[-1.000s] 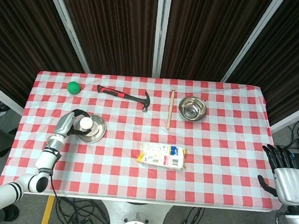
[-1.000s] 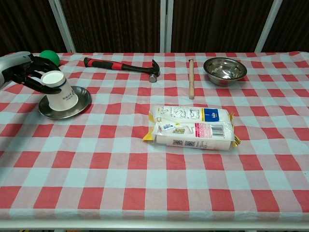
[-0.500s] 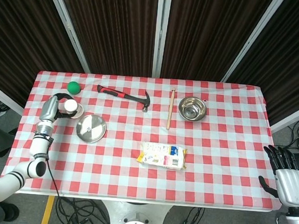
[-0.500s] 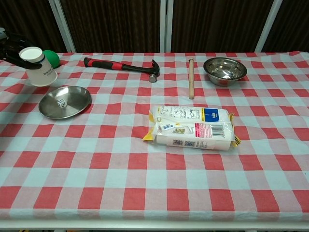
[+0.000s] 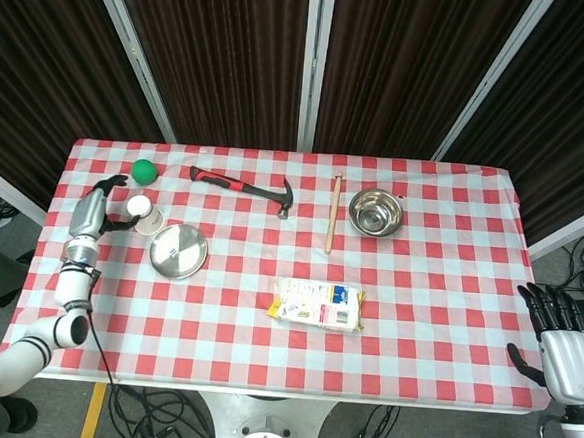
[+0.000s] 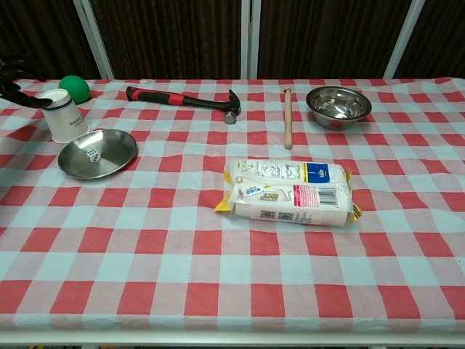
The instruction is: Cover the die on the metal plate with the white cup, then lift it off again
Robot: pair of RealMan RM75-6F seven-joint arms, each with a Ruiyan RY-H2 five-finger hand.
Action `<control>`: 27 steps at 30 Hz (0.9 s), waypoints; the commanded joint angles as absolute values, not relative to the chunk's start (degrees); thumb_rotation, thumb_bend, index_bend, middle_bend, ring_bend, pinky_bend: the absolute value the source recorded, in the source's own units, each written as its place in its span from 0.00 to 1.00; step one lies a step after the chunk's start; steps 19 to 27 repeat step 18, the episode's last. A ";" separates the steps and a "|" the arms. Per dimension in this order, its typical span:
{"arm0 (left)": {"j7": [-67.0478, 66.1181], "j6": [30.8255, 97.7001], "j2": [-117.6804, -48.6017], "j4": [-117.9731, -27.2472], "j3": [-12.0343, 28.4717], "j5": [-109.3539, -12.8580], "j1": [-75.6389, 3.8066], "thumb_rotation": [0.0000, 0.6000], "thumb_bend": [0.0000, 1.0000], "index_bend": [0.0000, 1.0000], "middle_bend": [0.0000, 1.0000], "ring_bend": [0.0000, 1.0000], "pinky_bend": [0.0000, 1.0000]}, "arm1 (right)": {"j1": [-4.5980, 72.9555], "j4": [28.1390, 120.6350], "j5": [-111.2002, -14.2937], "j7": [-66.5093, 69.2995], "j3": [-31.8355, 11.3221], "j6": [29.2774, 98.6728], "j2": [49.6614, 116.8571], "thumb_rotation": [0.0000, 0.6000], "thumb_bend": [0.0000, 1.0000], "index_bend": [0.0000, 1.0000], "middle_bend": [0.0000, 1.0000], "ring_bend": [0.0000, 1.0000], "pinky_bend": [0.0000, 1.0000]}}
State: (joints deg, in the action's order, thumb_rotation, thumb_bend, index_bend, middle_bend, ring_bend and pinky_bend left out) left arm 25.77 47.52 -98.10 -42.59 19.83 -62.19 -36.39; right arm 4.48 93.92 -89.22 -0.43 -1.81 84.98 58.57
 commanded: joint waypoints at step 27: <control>2.26 84.35 -72.95 -78.11 1.78 -76.86 -7.49 1.00 0.22 0.25 0.21 0.09 0.11 | 3.11 90.85 -91.43 2.51 -1.26 87.93 60.48 1.00 0.22 0.06 0.06 0.00 0.04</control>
